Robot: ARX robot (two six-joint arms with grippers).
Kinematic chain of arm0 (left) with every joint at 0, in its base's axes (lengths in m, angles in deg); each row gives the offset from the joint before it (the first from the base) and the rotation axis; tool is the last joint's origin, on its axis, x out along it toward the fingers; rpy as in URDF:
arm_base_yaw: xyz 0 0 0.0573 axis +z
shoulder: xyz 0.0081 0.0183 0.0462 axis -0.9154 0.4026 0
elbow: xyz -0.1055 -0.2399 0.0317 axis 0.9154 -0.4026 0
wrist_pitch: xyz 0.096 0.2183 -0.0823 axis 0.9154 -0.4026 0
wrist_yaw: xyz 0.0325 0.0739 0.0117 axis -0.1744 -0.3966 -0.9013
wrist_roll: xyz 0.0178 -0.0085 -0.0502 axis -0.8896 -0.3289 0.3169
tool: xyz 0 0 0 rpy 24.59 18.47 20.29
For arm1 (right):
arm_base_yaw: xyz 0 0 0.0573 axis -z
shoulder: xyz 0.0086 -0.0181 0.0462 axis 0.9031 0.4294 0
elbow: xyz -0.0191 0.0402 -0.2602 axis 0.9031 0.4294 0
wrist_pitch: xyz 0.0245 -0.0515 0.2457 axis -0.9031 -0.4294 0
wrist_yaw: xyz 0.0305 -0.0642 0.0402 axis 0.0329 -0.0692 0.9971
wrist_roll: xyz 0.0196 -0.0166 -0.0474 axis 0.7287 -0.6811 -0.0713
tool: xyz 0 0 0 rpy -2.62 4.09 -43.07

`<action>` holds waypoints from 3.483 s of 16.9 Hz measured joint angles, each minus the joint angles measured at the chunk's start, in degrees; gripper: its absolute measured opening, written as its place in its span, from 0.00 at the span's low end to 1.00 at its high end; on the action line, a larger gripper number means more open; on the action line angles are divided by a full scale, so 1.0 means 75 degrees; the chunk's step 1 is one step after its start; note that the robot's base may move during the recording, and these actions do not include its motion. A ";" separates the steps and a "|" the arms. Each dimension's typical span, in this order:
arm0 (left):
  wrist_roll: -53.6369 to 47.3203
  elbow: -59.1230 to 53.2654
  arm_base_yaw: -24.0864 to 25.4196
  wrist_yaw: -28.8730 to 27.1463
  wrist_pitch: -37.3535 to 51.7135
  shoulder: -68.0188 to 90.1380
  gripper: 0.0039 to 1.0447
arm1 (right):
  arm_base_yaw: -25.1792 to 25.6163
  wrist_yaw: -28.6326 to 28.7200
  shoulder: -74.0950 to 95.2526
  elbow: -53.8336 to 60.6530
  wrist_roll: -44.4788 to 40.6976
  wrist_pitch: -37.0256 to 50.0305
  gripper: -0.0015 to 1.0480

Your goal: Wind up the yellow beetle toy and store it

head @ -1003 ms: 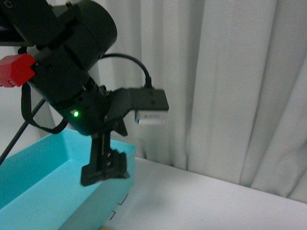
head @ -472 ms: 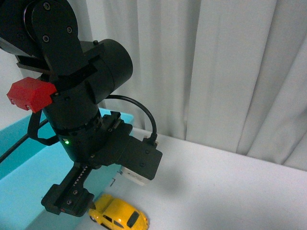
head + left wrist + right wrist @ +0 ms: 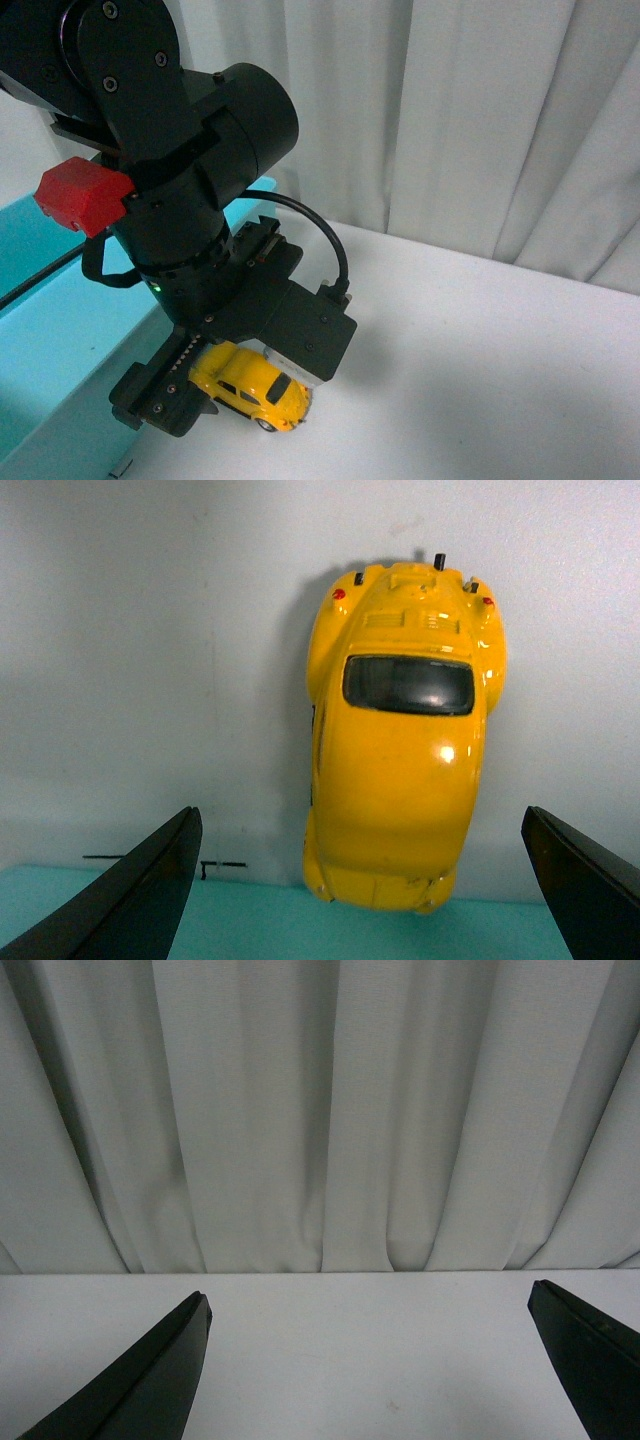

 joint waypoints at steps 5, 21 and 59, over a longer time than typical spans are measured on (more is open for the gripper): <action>0.0035 -0.0248 -0.0163 0.0035 0.0676 0.0350 0.81 | 0.0000 0.0000 0.0003 0.0000 0.0000 0.0000 0.94; 0.2416 0.0519 0.0020 0.3314 -0.0635 -0.2672 0.39 | 0.0000 0.0000 0.0003 0.0000 0.0000 0.0000 0.94; 0.7452 -0.0609 0.4380 0.1326 0.2704 0.0061 0.69 | 0.0000 0.0000 0.0003 0.0000 0.0000 0.0000 0.94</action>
